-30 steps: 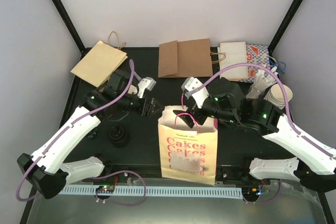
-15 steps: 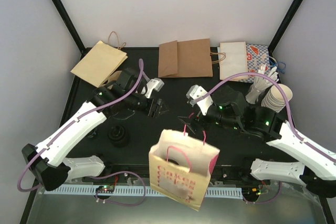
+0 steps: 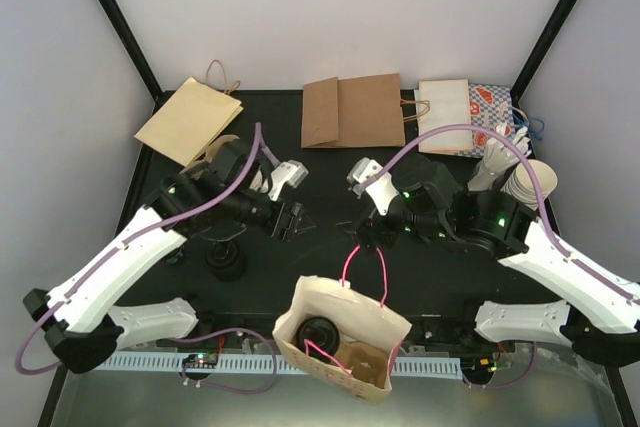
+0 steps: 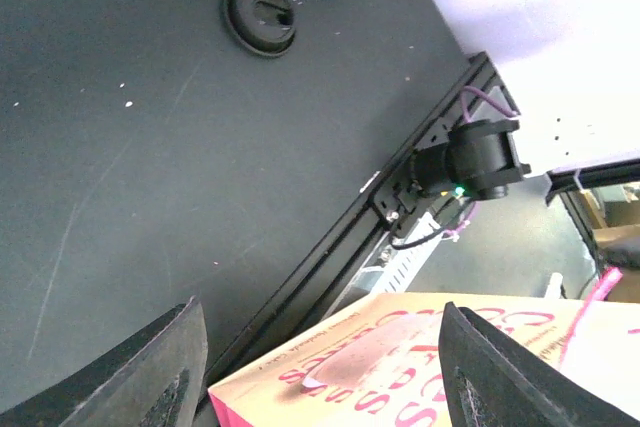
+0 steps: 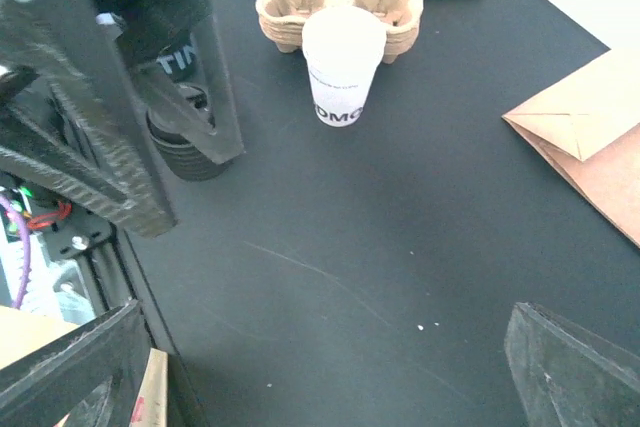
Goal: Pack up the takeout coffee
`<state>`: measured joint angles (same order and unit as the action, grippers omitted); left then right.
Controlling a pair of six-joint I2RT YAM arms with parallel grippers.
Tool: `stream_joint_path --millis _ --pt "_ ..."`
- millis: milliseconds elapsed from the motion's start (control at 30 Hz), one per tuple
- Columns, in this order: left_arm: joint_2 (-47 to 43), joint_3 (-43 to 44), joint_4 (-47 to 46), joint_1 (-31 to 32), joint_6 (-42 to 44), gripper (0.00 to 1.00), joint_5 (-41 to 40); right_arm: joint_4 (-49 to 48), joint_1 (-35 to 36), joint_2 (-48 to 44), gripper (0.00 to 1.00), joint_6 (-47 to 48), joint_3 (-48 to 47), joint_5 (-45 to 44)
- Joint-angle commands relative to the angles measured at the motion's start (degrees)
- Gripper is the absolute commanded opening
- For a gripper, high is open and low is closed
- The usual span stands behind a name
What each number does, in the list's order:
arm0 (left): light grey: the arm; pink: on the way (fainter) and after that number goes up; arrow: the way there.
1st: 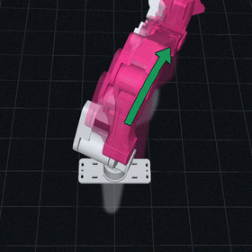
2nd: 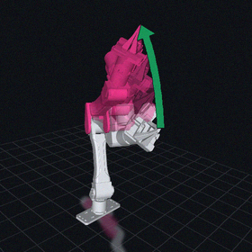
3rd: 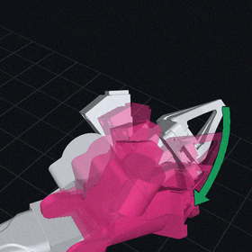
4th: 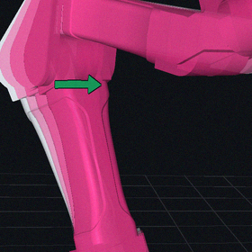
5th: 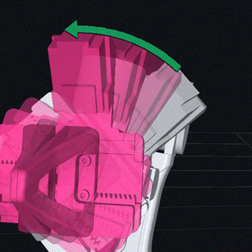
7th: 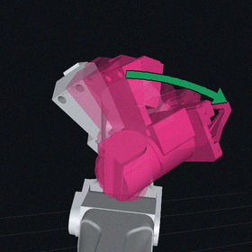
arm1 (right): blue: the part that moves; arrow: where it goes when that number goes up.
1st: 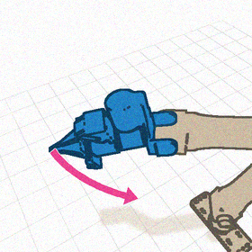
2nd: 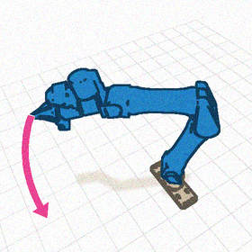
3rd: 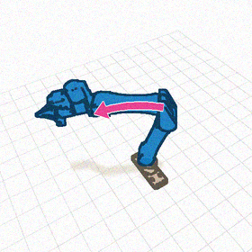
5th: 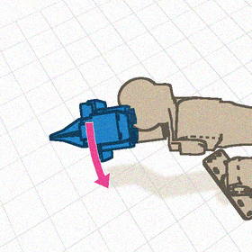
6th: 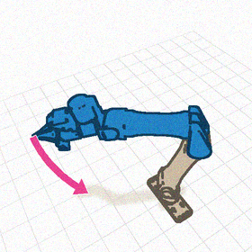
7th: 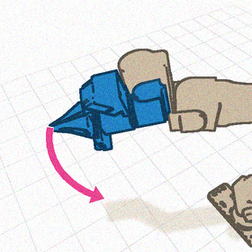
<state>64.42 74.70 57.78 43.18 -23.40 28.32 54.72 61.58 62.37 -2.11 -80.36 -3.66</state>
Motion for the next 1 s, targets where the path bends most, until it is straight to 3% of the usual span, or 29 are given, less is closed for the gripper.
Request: stream_joint_path --millis 0,300,400,633,967 --pt "-4.2 1.7 0.8 1.0 -0.7 0.66 3.4 5.6 -0.1 1.4 0.99 -5.6 -6.7 3.7" --pt "-8.5 -3.3 -7.5 6.2 5.3 0.67 12.0 15.3 -0.1 5.4 0.85 -12.8 -14.7 14.7" --pt "-9.0 -5.0 -12.0 8.6 7.1 0.68 15.5 16.3 -0.1 4.6 0.84 -13.0 -15.2 17.0" --pt "-9.5 -7.4 -18.5 15.0 9.6 0.72 17.0 15.6 -0.1 1.9 0.85 -13.2 -11.0 12.8" --pt "-4.5 -7.2 -18.6 22.4 11.7 0.59 11.7 12.9 -0.2 0.0 0.85 -13.9 -10.2 7.6"
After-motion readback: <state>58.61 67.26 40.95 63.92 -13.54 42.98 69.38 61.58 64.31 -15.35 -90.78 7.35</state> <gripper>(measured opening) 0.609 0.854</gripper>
